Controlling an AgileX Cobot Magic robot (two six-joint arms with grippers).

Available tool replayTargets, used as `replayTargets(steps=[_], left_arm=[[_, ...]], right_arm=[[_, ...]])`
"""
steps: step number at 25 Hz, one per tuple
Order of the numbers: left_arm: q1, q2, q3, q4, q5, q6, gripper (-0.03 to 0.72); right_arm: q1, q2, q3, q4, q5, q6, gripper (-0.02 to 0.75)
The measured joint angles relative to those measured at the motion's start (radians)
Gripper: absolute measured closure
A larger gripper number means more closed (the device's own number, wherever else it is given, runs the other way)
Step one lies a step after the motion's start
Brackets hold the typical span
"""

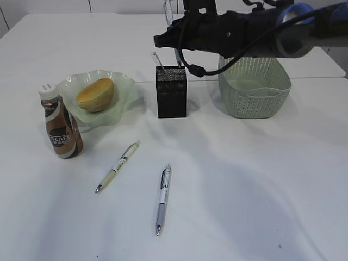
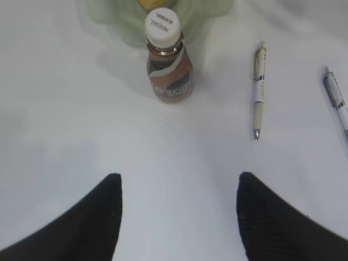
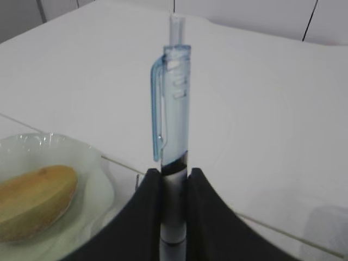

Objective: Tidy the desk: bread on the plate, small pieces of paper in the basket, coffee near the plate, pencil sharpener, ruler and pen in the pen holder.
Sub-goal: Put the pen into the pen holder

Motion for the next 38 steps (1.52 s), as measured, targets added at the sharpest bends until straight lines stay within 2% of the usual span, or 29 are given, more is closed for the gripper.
replayTargets(steps=[7,10,16,32,38], left_arm=[[0.0,0.0,0.0,0.004,-0.058,0.0,0.222],[0.0,0.0,0.0,0.007,-0.073,0.0,0.222],[0.0,0.025,0.0,0.01,-0.086,0.0,0.222],[0.0,0.047,0.0,0.01,-0.119,0.0,0.222],[0.0,0.047,0.0,0.01,-0.13,0.0,0.222]], right_arm=[[-0.002,0.0,0.194,0.004,-0.413,0.034,0.626],[-0.002,0.0,0.235,-0.006,-0.51,0.05,0.626],[-0.002,0.03,0.237,-0.111,-0.583,0.098,0.626],[-0.002,0.123,0.239,-0.138,-0.689,0.126,0.626],[-0.002,0.123,0.239,-0.234,-0.705,0.204,0.626]])
